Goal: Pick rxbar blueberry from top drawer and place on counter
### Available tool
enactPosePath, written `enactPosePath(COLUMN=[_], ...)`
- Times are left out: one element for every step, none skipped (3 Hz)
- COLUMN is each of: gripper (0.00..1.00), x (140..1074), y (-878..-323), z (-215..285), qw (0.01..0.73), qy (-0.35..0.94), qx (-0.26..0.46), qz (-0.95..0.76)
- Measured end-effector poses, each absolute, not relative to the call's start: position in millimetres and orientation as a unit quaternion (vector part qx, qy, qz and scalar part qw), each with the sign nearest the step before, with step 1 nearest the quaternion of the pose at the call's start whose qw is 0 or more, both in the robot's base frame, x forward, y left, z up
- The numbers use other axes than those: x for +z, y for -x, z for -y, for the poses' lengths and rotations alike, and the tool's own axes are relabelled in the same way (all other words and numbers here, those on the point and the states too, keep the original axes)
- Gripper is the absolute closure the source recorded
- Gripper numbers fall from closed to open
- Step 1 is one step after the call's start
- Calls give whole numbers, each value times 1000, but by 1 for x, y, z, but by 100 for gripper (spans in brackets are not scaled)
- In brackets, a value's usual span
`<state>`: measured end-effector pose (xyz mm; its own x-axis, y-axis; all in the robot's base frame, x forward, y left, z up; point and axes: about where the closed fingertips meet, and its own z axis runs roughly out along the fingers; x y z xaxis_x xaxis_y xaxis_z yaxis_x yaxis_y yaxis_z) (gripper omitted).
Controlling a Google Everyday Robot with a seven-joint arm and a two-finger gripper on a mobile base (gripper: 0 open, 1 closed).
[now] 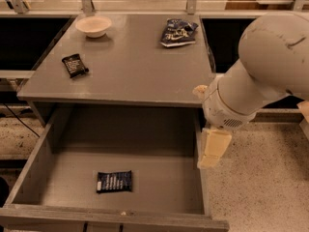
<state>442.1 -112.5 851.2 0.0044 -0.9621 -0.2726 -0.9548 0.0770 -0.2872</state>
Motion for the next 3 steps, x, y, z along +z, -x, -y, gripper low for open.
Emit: enactPosePath(gripper=[0,0,0], x=[835,811,810], y=[-444,-446,-446], z=[102,92,92], qw=[203,194,193], qy=[683,695,695], qx=[1,19,20], qz=[-702,-692,-692])
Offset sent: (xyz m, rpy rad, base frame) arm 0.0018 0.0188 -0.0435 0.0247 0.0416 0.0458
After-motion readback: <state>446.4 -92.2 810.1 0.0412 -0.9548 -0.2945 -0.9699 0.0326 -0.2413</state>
